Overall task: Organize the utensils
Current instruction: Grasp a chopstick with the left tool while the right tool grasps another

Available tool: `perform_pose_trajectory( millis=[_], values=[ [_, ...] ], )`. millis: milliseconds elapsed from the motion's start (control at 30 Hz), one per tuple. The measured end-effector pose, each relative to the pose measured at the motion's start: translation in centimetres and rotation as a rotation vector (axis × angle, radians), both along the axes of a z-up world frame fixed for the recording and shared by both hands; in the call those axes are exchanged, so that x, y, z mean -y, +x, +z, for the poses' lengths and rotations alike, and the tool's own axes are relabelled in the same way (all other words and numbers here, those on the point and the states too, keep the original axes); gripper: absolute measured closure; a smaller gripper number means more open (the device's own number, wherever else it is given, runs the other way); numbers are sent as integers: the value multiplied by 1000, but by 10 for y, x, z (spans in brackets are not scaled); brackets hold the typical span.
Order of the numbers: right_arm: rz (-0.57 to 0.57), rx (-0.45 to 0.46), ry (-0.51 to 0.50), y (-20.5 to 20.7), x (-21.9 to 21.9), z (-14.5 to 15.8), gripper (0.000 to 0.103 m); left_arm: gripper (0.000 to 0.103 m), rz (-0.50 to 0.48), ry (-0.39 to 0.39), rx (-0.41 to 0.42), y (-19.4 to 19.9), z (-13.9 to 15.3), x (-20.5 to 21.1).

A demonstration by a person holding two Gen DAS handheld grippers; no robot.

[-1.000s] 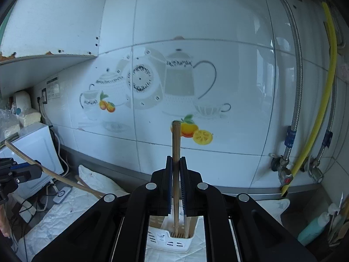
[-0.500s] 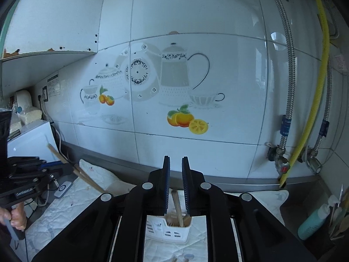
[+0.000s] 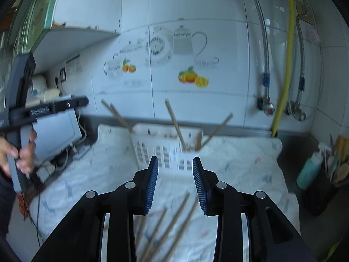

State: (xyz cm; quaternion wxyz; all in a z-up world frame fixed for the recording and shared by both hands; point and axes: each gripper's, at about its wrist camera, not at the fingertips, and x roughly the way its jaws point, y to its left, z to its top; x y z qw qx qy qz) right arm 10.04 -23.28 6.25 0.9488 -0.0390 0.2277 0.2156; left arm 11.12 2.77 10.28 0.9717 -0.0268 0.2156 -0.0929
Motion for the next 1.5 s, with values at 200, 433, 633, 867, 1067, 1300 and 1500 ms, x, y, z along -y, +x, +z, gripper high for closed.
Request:
perform_pose_trajectory(
  millis=[200, 433, 633, 867, 1067, 1300, 1500],
  values=[
    [-48, -70, -108, -41, 0, -65, 71, 64, -13, 22, -87, -43, -52, 8],
    [-91, -187, -71, -58, 1, -121, 71, 64, -14, -46, -234, -74, -123, 7],
    [-138, -256, -11, -53, 5, -144, 71, 64, -34, -58, -344, -86, -176, 16],
    [-142, -291, 10, -49, 2, -155, 71, 65, -61, -30, -380, -83, -204, 31],
    [-145, -310, 15, -46, 0, -160, 73, 74, -73, -18, -382, -73, -214, 36],
    [-144, -312, 17, -45, -1, -162, 73, 81, -70, 24, -376, -66, -225, 44],
    [-147, -327, 23, -41, -2, -168, 75, 95, -28, 45, -368, -64, -225, 44]
  ],
)
